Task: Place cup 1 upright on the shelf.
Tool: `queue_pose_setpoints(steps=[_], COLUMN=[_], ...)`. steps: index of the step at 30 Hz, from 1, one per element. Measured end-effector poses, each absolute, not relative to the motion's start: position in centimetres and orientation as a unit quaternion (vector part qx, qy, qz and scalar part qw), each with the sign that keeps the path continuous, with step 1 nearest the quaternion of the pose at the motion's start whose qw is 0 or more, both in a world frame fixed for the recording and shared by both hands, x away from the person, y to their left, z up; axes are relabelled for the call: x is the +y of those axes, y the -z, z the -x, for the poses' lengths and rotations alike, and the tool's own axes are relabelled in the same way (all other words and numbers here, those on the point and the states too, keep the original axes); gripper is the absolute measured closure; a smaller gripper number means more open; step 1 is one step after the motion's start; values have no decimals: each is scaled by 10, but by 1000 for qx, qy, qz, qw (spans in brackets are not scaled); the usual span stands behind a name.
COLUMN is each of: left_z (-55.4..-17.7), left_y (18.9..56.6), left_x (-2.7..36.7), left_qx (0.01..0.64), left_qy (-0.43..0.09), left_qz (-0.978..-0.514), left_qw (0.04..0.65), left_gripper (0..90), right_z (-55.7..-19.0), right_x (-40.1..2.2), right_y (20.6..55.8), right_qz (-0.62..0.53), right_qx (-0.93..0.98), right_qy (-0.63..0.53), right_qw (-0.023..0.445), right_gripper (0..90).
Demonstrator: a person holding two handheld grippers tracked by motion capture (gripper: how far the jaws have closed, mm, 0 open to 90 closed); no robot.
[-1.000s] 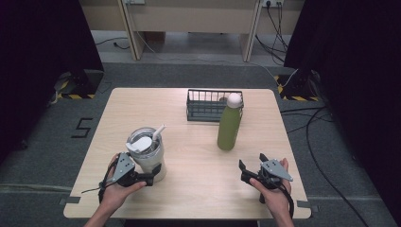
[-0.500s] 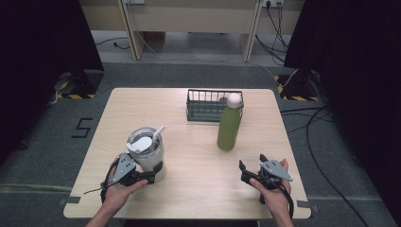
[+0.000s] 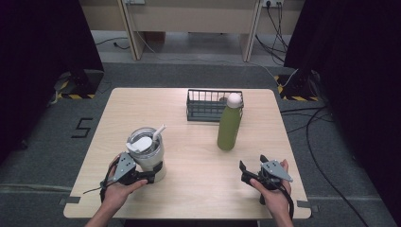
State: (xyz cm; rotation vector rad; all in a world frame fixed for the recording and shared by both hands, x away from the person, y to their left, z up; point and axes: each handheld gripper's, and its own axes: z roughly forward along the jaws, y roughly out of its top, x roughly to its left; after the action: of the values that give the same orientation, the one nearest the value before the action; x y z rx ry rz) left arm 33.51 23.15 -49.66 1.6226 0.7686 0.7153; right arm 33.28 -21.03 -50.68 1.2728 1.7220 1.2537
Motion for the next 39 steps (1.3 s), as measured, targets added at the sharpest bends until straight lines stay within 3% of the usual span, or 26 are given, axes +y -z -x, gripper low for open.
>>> queue_pose_setpoints(steps=[39], left_z=[-362], left_y=[462], left_x=[218], left_qx=[305], left_qy=[-336], left_qz=[-672], left_qw=[586], left_gripper=[88], right_z=[-333], right_x=[-213], right_y=[508], right_qz=[-491], right_qx=[652], right_qy=[-473], right_qw=[331], right_gripper=[155])
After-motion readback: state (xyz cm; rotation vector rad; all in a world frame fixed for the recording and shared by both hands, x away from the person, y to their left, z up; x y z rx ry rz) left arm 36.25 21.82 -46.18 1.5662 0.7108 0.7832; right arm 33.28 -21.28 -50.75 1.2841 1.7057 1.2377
